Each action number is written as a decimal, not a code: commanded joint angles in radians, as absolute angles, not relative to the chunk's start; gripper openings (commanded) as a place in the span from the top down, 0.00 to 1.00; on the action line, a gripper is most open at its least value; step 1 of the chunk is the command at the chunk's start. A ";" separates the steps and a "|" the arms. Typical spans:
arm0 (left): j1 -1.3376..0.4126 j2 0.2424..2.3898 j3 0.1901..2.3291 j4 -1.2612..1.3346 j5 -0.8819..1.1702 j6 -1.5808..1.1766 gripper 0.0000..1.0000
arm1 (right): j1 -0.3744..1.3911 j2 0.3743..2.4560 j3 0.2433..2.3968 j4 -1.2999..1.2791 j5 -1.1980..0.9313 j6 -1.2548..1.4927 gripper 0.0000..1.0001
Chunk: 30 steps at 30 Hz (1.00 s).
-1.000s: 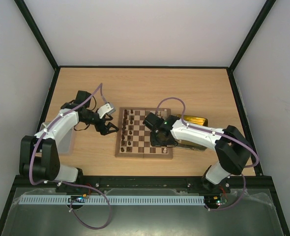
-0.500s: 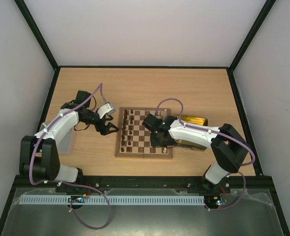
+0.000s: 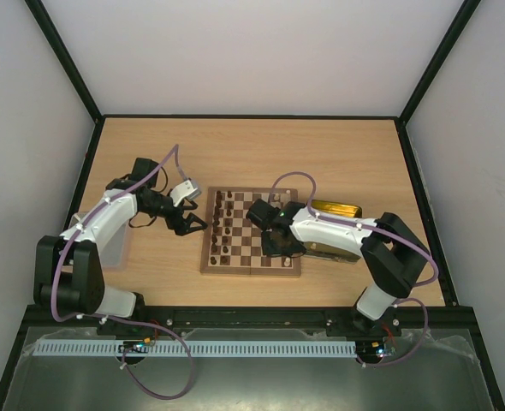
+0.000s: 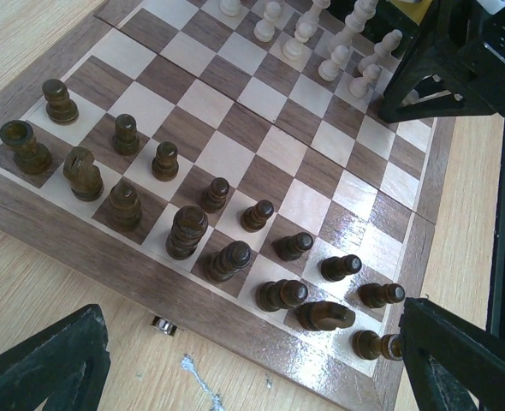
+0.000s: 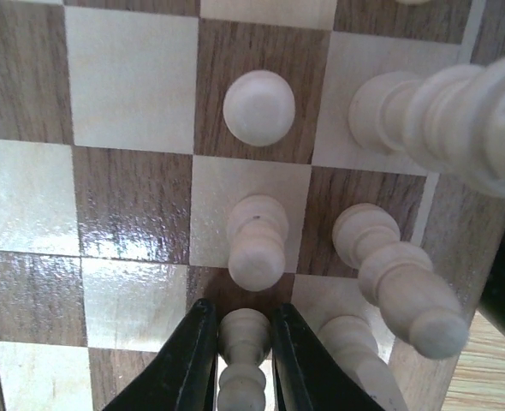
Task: Set up the chess pieces on the board
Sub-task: Place the chess piece on the chessboard.
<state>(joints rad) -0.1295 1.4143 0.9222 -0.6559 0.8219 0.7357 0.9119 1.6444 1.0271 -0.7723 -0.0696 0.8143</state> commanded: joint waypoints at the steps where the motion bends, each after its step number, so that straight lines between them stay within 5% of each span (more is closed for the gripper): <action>1: -0.126 1.427 0.913 -0.667 0.852 0.758 0.08 | 0.910 1.650 1.066 -0.779 -0.034 0.807 0.83; 30: -0.128 1.420 0.919 -0.682 0.860 0.764 0.08 | 0.908 1.602 1.076 -0.821 -0.036 0.814 0.82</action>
